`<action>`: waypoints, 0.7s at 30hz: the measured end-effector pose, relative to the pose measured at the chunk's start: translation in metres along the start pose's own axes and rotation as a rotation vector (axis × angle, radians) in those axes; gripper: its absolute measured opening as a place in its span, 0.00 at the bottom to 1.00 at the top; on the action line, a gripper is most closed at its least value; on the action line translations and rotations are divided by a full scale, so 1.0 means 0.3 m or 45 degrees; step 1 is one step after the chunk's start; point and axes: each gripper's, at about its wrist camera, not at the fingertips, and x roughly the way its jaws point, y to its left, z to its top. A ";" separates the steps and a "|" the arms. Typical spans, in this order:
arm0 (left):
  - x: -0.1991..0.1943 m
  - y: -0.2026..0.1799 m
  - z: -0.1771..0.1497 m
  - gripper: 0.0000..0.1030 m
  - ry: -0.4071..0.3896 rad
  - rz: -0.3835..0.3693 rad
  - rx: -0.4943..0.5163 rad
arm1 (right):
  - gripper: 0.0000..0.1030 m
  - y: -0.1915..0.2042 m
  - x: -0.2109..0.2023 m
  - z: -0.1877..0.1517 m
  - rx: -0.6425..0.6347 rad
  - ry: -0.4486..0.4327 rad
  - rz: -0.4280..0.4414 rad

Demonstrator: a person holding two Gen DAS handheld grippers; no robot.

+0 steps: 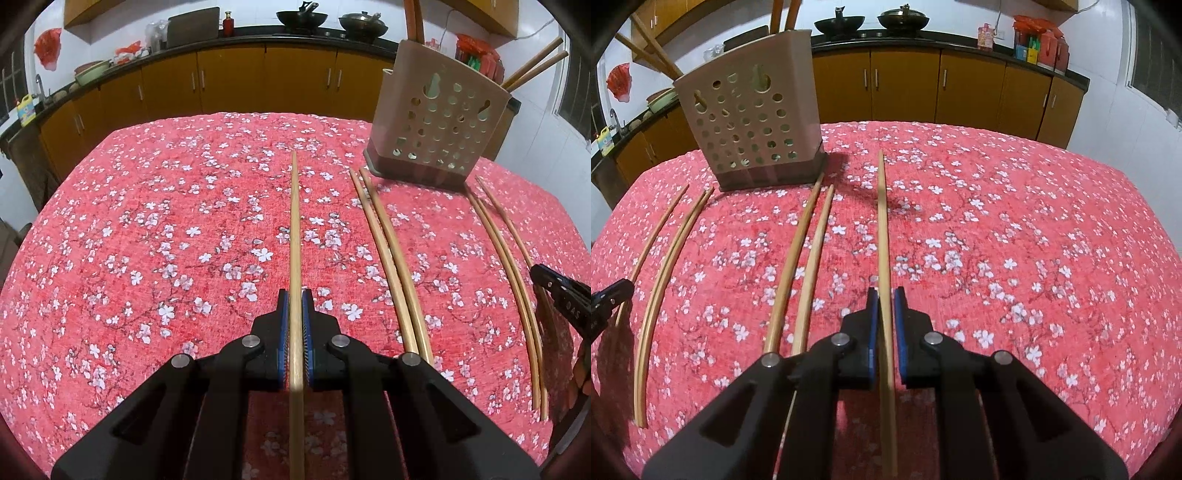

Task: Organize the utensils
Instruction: 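Lift the right gripper's chopstick toward the holder while the left gripper raises its chopstick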

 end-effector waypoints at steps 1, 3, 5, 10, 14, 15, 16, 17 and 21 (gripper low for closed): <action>0.000 0.001 0.000 0.08 0.000 -0.002 -0.003 | 0.10 -0.002 -0.004 -0.004 0.001 0.000 0.003; -0.003 0.001 -0.002 0.08 0.000 -0.004 -0.006 | 0.10 -0.005 -0.004 -0.005 0.008 0.000 0.011; -0.006 0.005 -0.002 0.08 -0.001 -0.008 -0.010 | 0.10 -0.006 -0.004 -0.006 0.011 0.000 0.016; -0.012 0.010 -0.006 0.08 -0.002 -0.016 -0.021 | 0.10 -0.008 -0.004 -0.004 0.017 0.001 0.022; -0.026 0.016 -0.020 0.08 -0.004 -0.025 -0.041 | 0.10 -0.017 -0.009 -0.004 0.032 0.002 0.039; -0.031 0.016 -0.024 0.08 -0.005 -0.025 -0.044 | 0.10 -0.022 -0.010 -0.005 0.039 0.002 0.046; -0.034 0.019 -0.027 0.08 -0.005 -0.028 -0.049 | 0.10 -0.027 -0.011 -0.004 0.046 0.003 0.054; -0.035 0.019 -0.027 0.08 -0.005 -0.029 -0.050 | 0.10 -0.031 -0.012 -0.004 0.051 0.002 0.059; -0.043 0.012 -0.027 0.07 -0.002 -0.014 -0.036 | 0.08 -0.037 -0.030 -0.009 0.042 -0.014 0.073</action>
